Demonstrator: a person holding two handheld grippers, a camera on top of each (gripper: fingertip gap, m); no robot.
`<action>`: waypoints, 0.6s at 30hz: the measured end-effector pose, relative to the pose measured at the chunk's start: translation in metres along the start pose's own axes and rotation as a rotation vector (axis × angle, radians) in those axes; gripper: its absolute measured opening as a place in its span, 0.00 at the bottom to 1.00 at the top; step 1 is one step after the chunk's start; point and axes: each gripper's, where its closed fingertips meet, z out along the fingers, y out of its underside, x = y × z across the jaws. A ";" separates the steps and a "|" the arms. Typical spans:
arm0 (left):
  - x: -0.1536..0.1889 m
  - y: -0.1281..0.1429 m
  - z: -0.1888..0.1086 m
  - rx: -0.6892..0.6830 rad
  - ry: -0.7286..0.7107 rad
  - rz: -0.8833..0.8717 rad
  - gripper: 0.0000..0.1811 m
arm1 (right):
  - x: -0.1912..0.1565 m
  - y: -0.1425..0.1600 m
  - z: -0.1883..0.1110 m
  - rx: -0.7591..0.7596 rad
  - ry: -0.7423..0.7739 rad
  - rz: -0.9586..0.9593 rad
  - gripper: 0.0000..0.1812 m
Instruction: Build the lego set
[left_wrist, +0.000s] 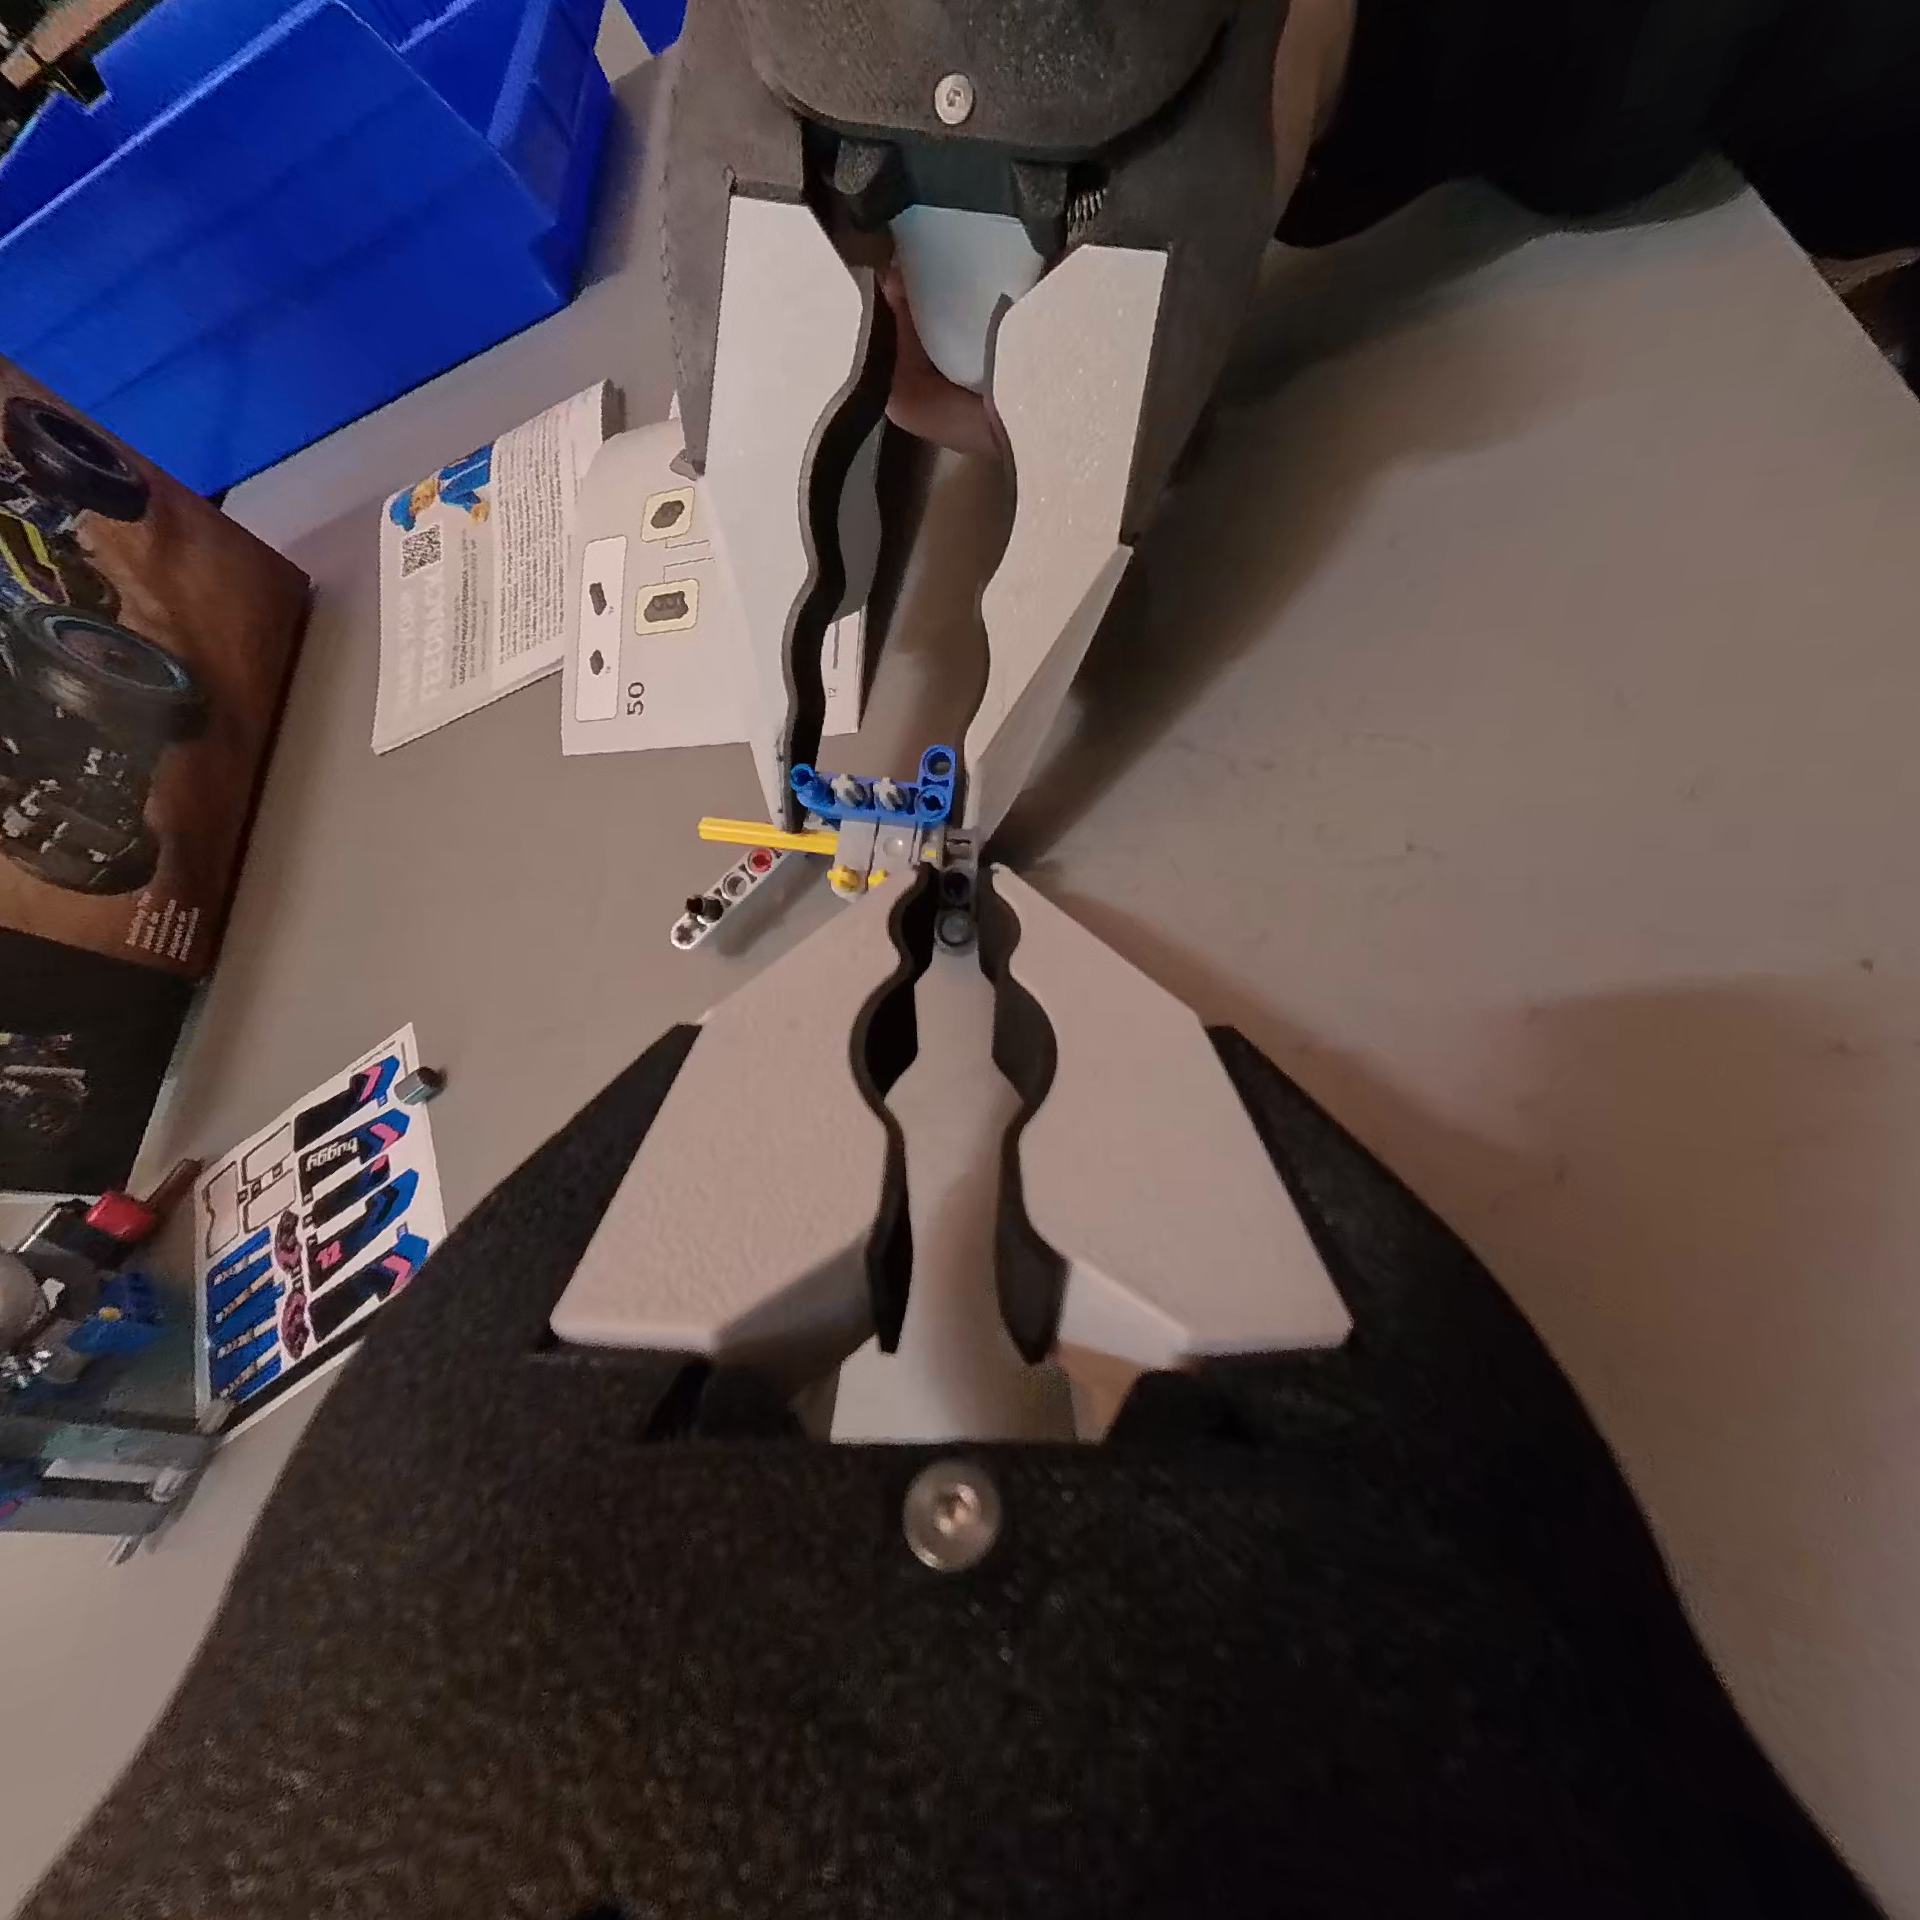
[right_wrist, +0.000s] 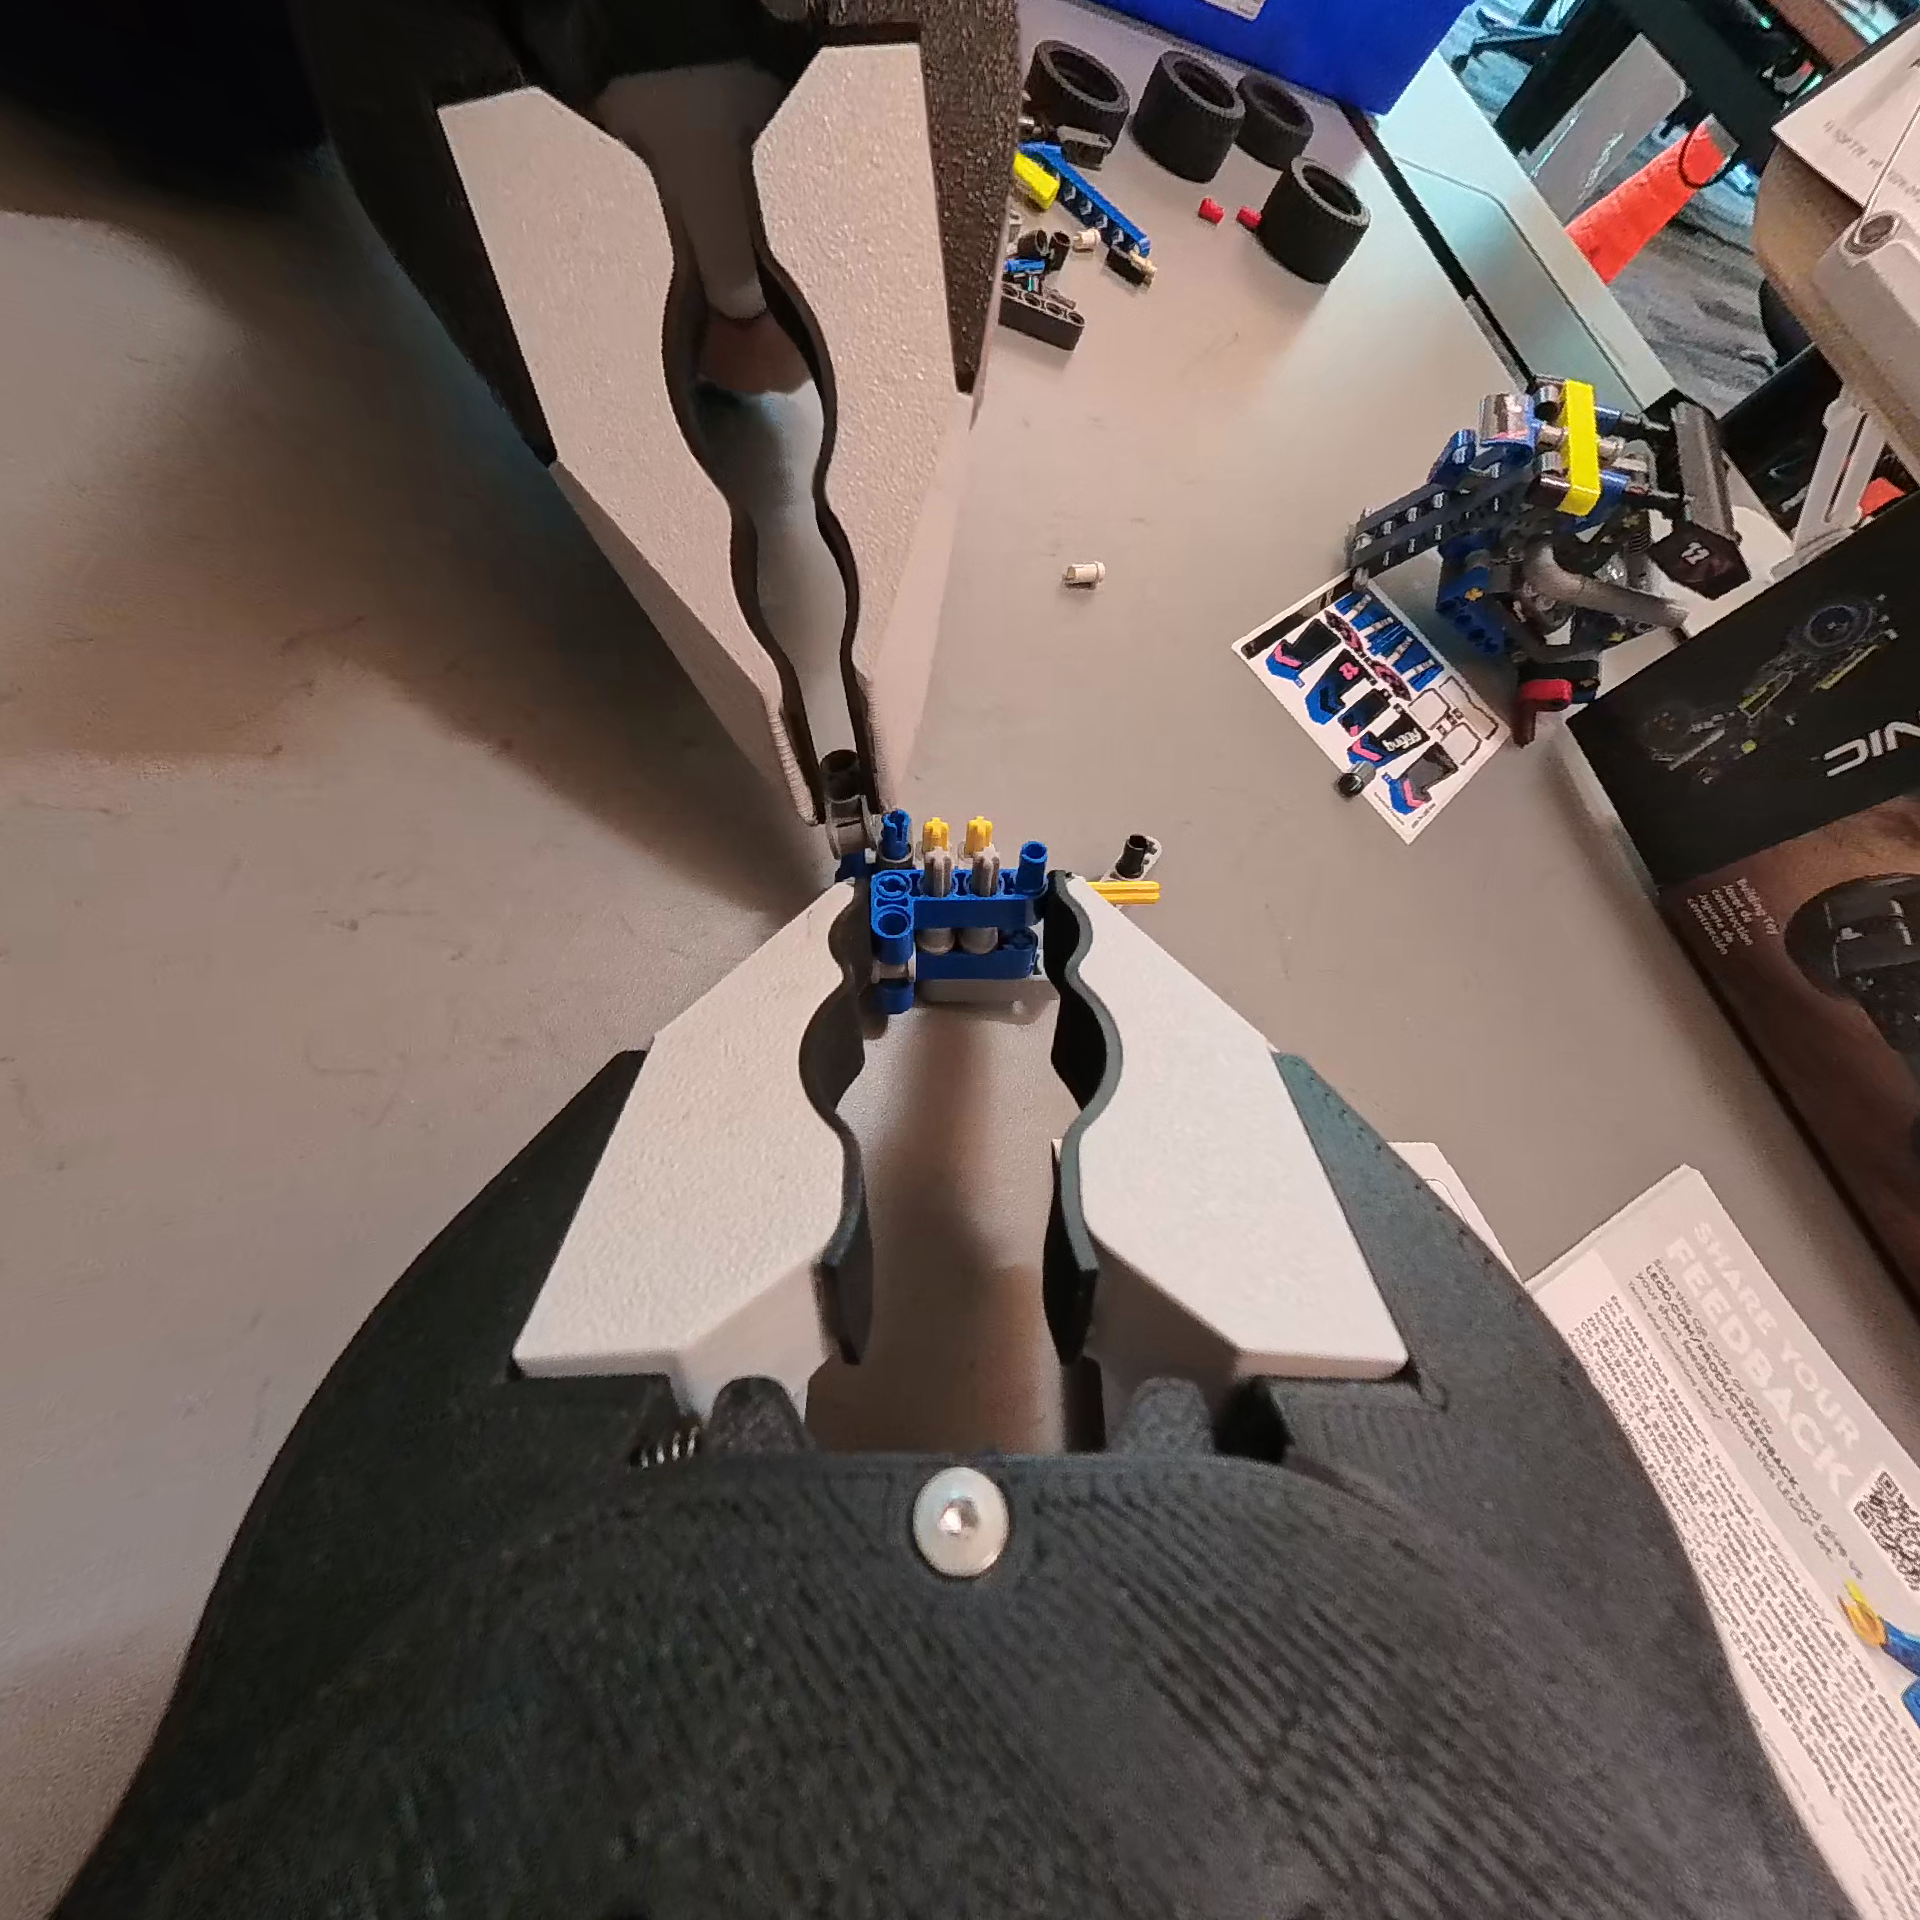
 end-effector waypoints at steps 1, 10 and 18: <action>0.000 0.000 0.000 0.004 -0.004 0.008 0.02 | 0.000 0.000 0.000 0.000 0.000 0.000 0.18; -0.002 0.000 0.000 0.008 -0.043 0.086 0.02 | 0.000 0.000 0.000 -0.001 0.002 0.003 0.18; -0.003 0.002 0.001 -0.016 -0.042 0.078 0.03 | 0.002 0.001 0.000 -0.005 0.002 0.015 0.17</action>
